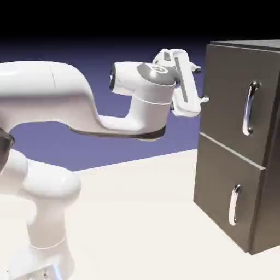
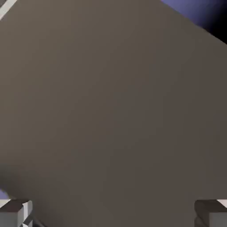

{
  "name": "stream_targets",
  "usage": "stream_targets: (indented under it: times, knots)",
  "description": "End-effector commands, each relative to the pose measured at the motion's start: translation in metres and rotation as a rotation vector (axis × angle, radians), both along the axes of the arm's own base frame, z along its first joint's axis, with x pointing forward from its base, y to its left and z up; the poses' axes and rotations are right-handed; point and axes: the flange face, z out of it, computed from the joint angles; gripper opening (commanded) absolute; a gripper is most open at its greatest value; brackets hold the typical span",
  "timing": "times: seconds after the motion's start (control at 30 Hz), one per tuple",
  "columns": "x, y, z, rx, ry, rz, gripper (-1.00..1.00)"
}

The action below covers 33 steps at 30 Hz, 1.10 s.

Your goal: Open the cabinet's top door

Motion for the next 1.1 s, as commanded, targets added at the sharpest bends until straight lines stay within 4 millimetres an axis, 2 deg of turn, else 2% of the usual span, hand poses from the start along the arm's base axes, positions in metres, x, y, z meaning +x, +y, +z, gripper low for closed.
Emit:
stream_targets:
  times: [0.0, 0.27, 0.53, 0.6, 0.77, 0.8, 0.83, 1.07]
  knots:
    - [0.002, -0.005, -0.003, -0.044, -0.012, 0.004, 0.00]
    - [0.025, -0.042, -0.032, -0.394, -0.095, 0.028, 0.00]
    - [0.054, -0.078, -0.075, -0.753, -0.155, 0.044, 0.00]
    - [0.055, -0.079, -0.076, -0.764, -0.156, 0.045, 0.00]
    - [0.105, -0.076, -0.076, -0.763, -0.156, 0.045, 0.00]
    - [0.105, -0.076, -0.076, -0.763, -0.156, 0.045, -1.00]
    - [0.105, -0.076, -0.076, -0.763, -0.156, 0.045, -1.00]
    - [0.071, -0.057, -0.076, -0.772, -0.108, -0.075, -1.00]
